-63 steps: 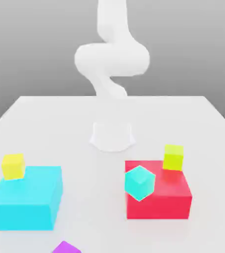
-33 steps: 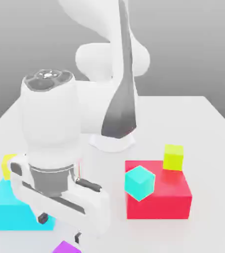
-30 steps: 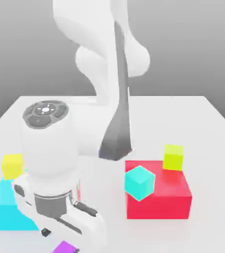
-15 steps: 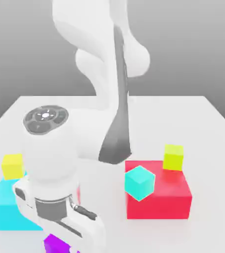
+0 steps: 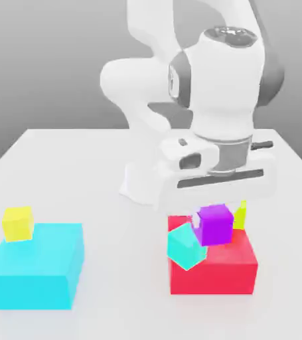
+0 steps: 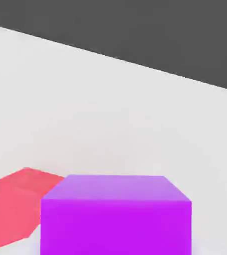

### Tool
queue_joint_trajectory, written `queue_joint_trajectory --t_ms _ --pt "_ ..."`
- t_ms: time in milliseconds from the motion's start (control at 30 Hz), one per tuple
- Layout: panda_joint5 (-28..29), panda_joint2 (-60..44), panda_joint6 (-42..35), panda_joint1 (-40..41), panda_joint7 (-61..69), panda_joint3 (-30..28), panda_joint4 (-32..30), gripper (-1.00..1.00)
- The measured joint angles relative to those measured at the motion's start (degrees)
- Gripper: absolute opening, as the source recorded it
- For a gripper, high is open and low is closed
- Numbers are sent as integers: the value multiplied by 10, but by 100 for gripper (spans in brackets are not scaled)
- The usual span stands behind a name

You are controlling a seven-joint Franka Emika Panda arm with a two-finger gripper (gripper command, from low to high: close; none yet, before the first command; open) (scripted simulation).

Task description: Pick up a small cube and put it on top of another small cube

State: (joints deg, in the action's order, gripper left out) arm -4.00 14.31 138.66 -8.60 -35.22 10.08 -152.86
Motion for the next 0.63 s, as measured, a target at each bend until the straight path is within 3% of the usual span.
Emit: queue_joint_trajectory --t_ms 300,500,533,633 --pt "-45 188 -63 -146 186 10 -125 -100" --pt "-55 114 55 -158 206 25 -168 -100" --pt "-56 100 73 -158 206 27 -173 100" --pt "-56 100 73 -158 206 27 -173 100"
